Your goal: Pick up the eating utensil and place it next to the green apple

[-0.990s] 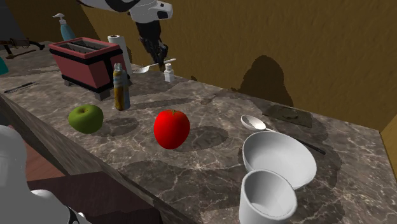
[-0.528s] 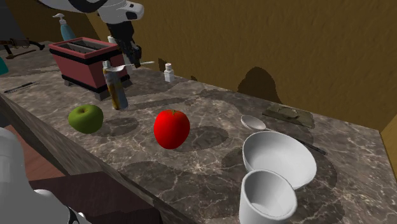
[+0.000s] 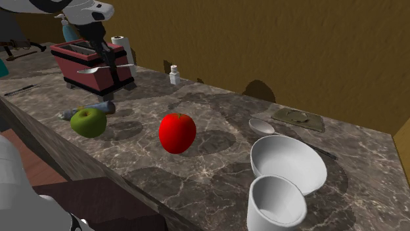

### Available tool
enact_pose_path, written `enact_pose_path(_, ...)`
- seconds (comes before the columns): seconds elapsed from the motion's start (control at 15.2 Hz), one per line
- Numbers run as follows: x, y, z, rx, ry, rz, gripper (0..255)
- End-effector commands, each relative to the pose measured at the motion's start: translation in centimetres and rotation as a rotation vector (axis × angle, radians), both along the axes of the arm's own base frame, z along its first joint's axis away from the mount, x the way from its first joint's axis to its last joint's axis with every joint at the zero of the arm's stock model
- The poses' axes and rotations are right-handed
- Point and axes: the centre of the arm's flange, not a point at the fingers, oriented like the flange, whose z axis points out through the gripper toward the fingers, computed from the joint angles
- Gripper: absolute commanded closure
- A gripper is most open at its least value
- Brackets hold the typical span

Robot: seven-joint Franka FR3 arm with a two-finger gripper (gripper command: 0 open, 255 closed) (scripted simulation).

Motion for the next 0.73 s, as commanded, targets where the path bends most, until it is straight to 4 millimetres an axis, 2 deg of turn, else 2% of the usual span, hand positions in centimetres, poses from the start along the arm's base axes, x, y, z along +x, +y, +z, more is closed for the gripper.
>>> enact_pose_path(0.0, -2.8, 0.0, 0.0, 0.0, 0.0, -0.001, 255)
enact_pose_path(0.07, -4.1, 0.2, 0.0, 0.0, 0.0, -0.001, 255)
enact_pose_path(0.66, -4.1, 0.2, -4.8, 0.0, 0.0, -0.001, 255)
